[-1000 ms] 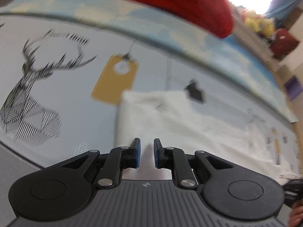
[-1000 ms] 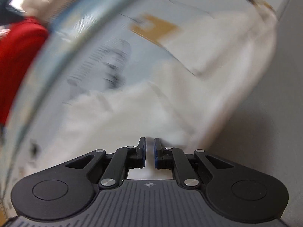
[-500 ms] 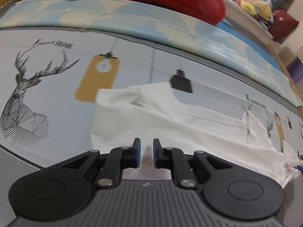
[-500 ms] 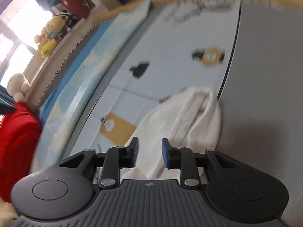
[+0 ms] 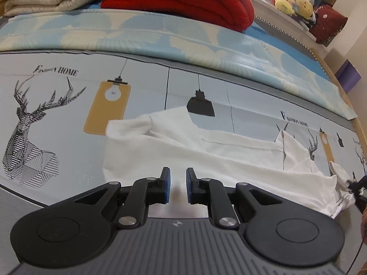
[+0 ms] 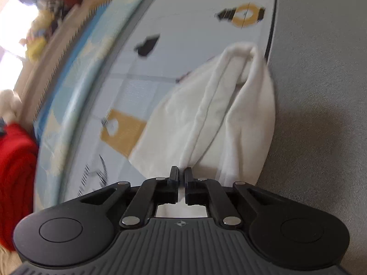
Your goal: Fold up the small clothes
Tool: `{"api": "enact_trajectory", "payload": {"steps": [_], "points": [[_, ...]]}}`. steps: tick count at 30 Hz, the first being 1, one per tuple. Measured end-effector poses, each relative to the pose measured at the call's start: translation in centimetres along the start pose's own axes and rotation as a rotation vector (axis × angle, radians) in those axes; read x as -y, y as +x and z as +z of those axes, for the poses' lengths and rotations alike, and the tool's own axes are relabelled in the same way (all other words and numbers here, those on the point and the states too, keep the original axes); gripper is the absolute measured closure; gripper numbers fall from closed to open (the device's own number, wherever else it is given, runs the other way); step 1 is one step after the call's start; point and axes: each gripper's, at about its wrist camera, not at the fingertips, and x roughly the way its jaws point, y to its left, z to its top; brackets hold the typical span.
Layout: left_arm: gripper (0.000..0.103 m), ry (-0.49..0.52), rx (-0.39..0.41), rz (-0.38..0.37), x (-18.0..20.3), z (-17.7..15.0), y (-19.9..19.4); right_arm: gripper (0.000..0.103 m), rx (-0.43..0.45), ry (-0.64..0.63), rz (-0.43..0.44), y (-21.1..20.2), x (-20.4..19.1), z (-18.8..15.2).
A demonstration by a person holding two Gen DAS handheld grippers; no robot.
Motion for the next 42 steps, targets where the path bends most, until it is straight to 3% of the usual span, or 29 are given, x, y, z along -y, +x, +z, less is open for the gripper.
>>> {"api": "enact_trajectory", "payload": {"steps": [3, 4, 7, 9, 13, 19, 20, 26, 33, 38, 42], "points": [[0.087, -0.002, 0.001, -0.013, 0.0, 0.0, -0.6, 0.099, 0.038, 0.112, 0.163, -2.7, -0.8, -0.5], [0.087, -0.029, -0.007, -0.049, -0.2, -0.1, -0.7, 0.099, 0.025, 0.148, 0.238, -3.6, -1.3, -1.2], [0.086, -0.235, -0.081, -0.283, -1.3, -0.7, -0.1, 0.099, -0.041, 0.173, 0.424, -5.4, -3.3, -4.8], [0.078, -0.342, -0.127, -0.403, -1.2, -1.4, 0.6, 0.099, -0.132, 0.169, 0.49, -5.4, -4.5, -8.2], [0.075, -0.482, -0.222, -0.559, -0.8, -2.8, 2.2, 0.099, -0.276, 0.15, 0.483, -4.5, -5.5, -13.9], [0.075, -0.596, -0.332, -0.63, -0.4, -4.6, 4.6, 0.099, -0.347, 0.09, 0.46, -4.5, -6.3, -17.6], [0.07, -0.603, -0.341, -0.633, -0.3, -4.9, 4.9, 0.099, -0.352, 0.086, 0.466, -4.6, -6.4, -17.8], [0.057, -0.665, -0.348, -0.72, 0.7, -5.3, 5.8, 0.099, -0.388, 0.062, 0.507, -5.0, -6.8, -19.8], [0.056, -0.754, -0.31, -0.76, 0.5, -4.9, 6.0, 0.099, -0.432, 0.011, 0.543, -6.0, -6.8, -20.9], [0.056, -0.795, -0.256, -0.833, -0.2, -4.4, 5.3, 0.099, -0.432, 0.016, 0.541, -6.0, -6.8, -20.7], [0.054, -0.759, -0.322, -0.797, 0.3, -4.5, 5.7, 0.099, -0.456, 0.009, 0.55, -5.8, -6.9, -21.2]]}}
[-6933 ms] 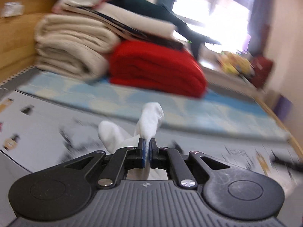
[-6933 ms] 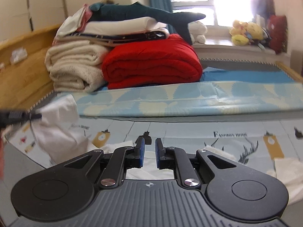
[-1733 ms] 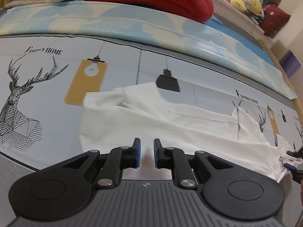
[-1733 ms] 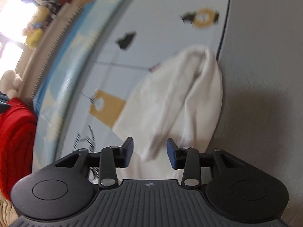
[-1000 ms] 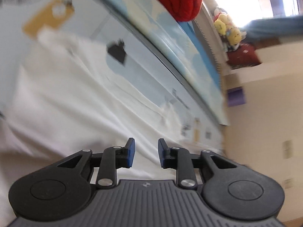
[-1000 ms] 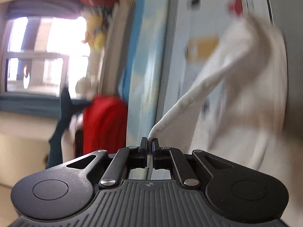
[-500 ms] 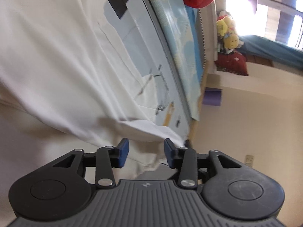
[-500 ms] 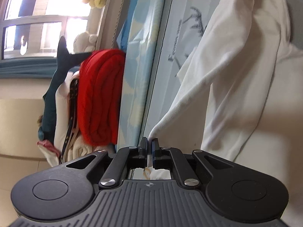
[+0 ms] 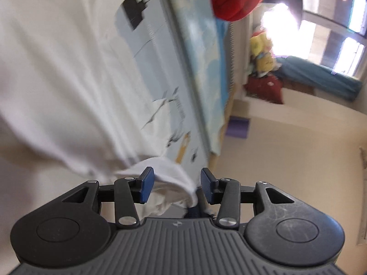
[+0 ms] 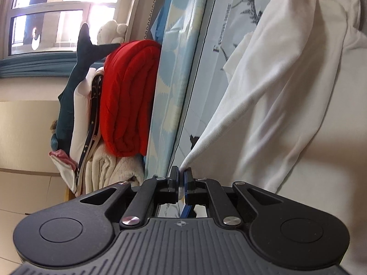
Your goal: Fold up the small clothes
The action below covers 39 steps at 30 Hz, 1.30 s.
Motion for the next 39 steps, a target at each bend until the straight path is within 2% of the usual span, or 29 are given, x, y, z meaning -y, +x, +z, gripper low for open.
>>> {"api": "enact_trajectory", "payload": {"steps": [3, 7, 10, 14, 19, 22, 24, 25, 26, 29, 32, 34, 36, 37, 39], "points": [[0.054, -0.021, -0.002, 0.015, -0.4, 0.0, 0.3, 0.099, 0.003, -0.012, 0.001, -0.1, -0.1, 0.0], [0.054, -0.002, 0.011, -0.035, 0.3, 0.2, -0.4, 0.099, 0.024, -0.02, -0.011, -0.4, 0.0, 0.3], [0.054, 0.032, -0.027, -0.052, 0.7, -0.1, 0.0, 0.099, 0.041, -0.021, -0.011, -0.5, -0.1, 0.6], [0.054, 0.022, -0.074, -0.05, 0.2, -0.6, 1.1, 0.099, 0.047, -0.022, -0.003, -0.4, -0.4, 0.7], [0.054, 0.002, -0.025, -0.071, -0.3, -0.4, 0.8, 0.099, 0.003, -0.02, -0.01, -0.1, -0.3, 0.0], [0.055, 0.014, 0.005, -0.036, 0.0, 0.0, 0.5, 0.099, -0.052, -0.027, -0.013, 0.3, -0.2, -0.5], [0.066, 0.037, 0.041, 0.015, 0.3, 0.1, 0.2, 0.099, -0.093, -0.029, -0.014, 0.7, -0.1, -0.8], [0.086, 0.065, 0.067, 0.057, 0.6, 0.1, -0.1, 0.099, -0.112, -0.038, -0.024, 0.9, -0.1, -0.9], [0.099, 0.104, 0.086, 0.094, 1.0, 0.2, -0.4, 0.099, -0.128, -0.044, -0.034, 1.1, -0.2, -1.0], [0.099, 0.276, 0.19, 0.232, 3.1, 0.1, -1.7, 0.095, -0.155, -0.066, -0.09, 1.4, -0.4, -1.2], [0.099, 0.399, 0.315, 0.318, 5.2, 0.3, -4.2, 0.095, -0.123, -0.09, -0.161, 0.9, -0.5, -1.0], [0.099, 0.458, 0.416, 0.407, 6.2, 0.6, -6.3, 0.093, -0.092, -0.106, -0.203, 0.3, -0.4, -0.7], [0.099, 0.493, 0.49, 0.548, 6.6, 1.2, -7.7, 0.087, -0.03, -0.136, -0.264, -0.6, -0.4, -0.3], [0.099, 0.488, 0.503, 0.618, 6.3, 1.6, -8.0, 0.08, 0.014, -0.147, -0.304, -1.3, -0.3, 0.0], [0.099, 0.414, 0.479, 0.689, 4.9, 2.6, -8.4, 0.075, 0.087, -0.141, -0.367, -2.3, 0.3, 0.5]]}}
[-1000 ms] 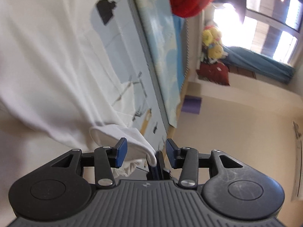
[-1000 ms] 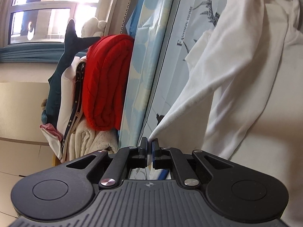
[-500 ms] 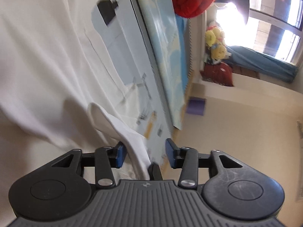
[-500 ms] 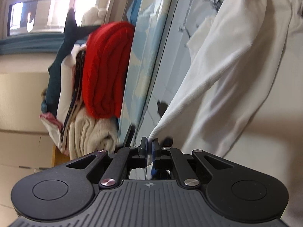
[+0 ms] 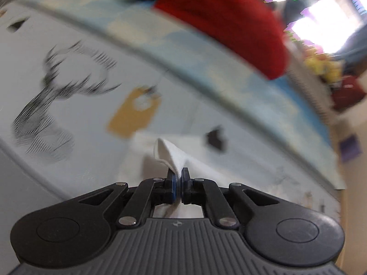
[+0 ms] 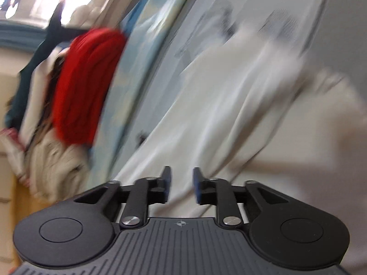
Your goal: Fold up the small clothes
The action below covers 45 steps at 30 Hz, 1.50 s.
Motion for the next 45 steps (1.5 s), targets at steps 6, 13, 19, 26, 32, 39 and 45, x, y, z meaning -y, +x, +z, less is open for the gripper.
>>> {"api": "enact_trajectory", "payload": {"steps": [6, 13, 19, 26, 32, 39, 45], "points": [[0.099, -0.031, -0.053, 0.082, -2.0, 0.0, -0.1, 0.075, 0.123, 0.117, -0.123, -1.3, 3.1, 2.7], [0.099, -0.033, -0.02, 0.025, -1.7, 0.2, -1.0, 0.075, 0.135, 0.214, -0.231, -1.9, 5.6, 5.8], [0.099, -0.023, -0.035, 0.029, -1.2, -0.1, -0.6, 0.071, 0.071, 0.206, -0.261, -1.2, 5.7, 4.4], [0.099, -0.017, -0.043, 0.015, -1.2, -0.3, -0.6, 0.059, 0.039, 0.232, -0.259, 1.4, 5.9, 4.8], [0.099, 0.028, -0.062, -0.078, -1.4, 0.3, -1.0, 0.096, 0.107, 0.22, -0.247, -0.1, 5.4, 5.9], [0.096, 0.187, -0.216, 0.028, -1.8, -1.4, 1.3, 0.096, 0.079, 0.224, -0.392, -0.4, 6.6, 7.3], [0.095, 0.256, -0.122, 0.134, -2.1, -1.3, 0.2, 0.09, 0.078, 0.135, -0.416, -2.1, 3.9, 6.4]]}}
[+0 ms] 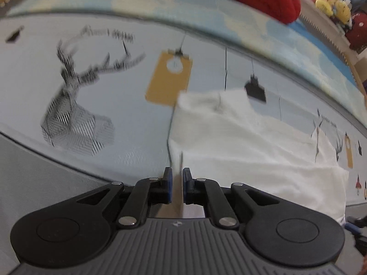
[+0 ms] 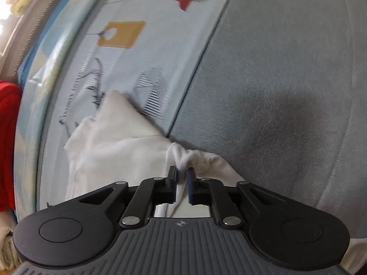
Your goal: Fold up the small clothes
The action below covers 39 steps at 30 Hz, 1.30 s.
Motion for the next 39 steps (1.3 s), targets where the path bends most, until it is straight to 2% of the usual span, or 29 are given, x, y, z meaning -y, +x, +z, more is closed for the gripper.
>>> {"api": "enact_trajectory", "payload": {"steps": [3, 4, 5, 7, 8, 10, 16, 18, 19, 21, 23, 28, 30, 32, 34, 36, 37, 38, 39], "points": [[0.092, -0.004, 0.028, -0.045, 0.4, 0.2, -0.6, 0.085, 0.105, -0.079, 0.051, -2.2, -1.2, 0.1], [0.092, -0.002, 0.025, -0.054, 0.6, 0.1, -0.4, 0.079, 0.145, -0.099, 0.067, -2.4, -1.6, 0.5], [0.092, 0.0, 0.018, -0.057, 0.9, 0.1, -0.2, 0.067, 0.169, -0.114, 0.093, -2.0, -2.0, 1.2], [0.092, 0.003, 0.006, -0.065, 1.3, 0.0, 0.1, 0.05, 0.151, -0.166, 0.139, -0.1, -3.2, 3.0], [0.092, 0.002, 0.001, -0.072, 1.5, 0.0, 0.2, 0.049, 0.126, -0.197, 0.166, 1.0, -3.6, 4.0], [0.092, -0.001, -0.003, -0.086, 1.7, 0.0, 0.3, 0.049, 0.076, -0.275, 0.203, 3.2, -4.2, 5.1], [0.092, 0.001, -0.009, -0.101, 1.8, 0.0, 0.4, 0.051, 0.002, -0.41, 0.215, 6.5, -5.1, 5.9], [0.092, 0.003, -0.01, -0.1, 1.8, -0.1, 0.4, 0.073, 0.017, -0.488, 0.208, 7.0, -5.7, 5.8], [0.092, 0.005, -0.01, -0.1, 1.8, -0.1, 0.4, 0.101, 0.044, -0.515, 0.193, 6.8, -5.9, 5.5], [0.092, 0.007, -0.009, -0.104, 1.7, -0.1, 0.4, 0.101, 0.119, -0.498, 0.188, 6.1, -5.8, 5.8], [0.092, 0.008, -0.006, -0.111, 1.7, -0.1, 0.4, 0.101, 0.159, -0.457, 0.184, 5.9, -5.6, 6.2], [0.092, 0.014, -0.009, -0.128, 1.9, -0.1, 0.4, 0.102, 0.193, -0.433, 0.143, 6.2, -4.9, 7.2], [0.092, 0.025, -0.012, -0.14, 2.2, -0.2, 0.4, 0.097, 0.165, -0.43, 0.144, 5.9, -4.8, 7.7], [0.092, 0.036, -0.015, -0.148, 2.4, -0.3, 0.4, 0.097, 0.099, -0.422, 0.202, 5.3, -4.6, 8.0], [0.092, 0.043, -0.017, -0.152, 2.4, -0.4, 0.4, 0.097, 0.03, -0.516, 0.264, 4.0, -5.1, 7.5], [0.092, 0.042, -0.018, -0.152, 2.4, -0.4, 0.4, 0.09, -0.014, -0.698, 0.278, 3.0, -5.8, 6.2], [0.092, 0.041, -0.017, -0.152, 2.3, -0.4, 0.3, 0.078, -0.027, -0.803, 0.257, 2.6, -6.0, 5.2], [0.092, 0.041, -0.015, -0.153, 2.3, -0.4, 0.2, 0.07, -0.032, -0.89, 0.218, 2.5, -5.8, 4.2], [0.092, 0.041, -0.014, -0.154, 2.4, -0.4, 0.1, 0.07, -0.053, -0.946, 0.186, 2.7, -5.5, 3.5]]}}
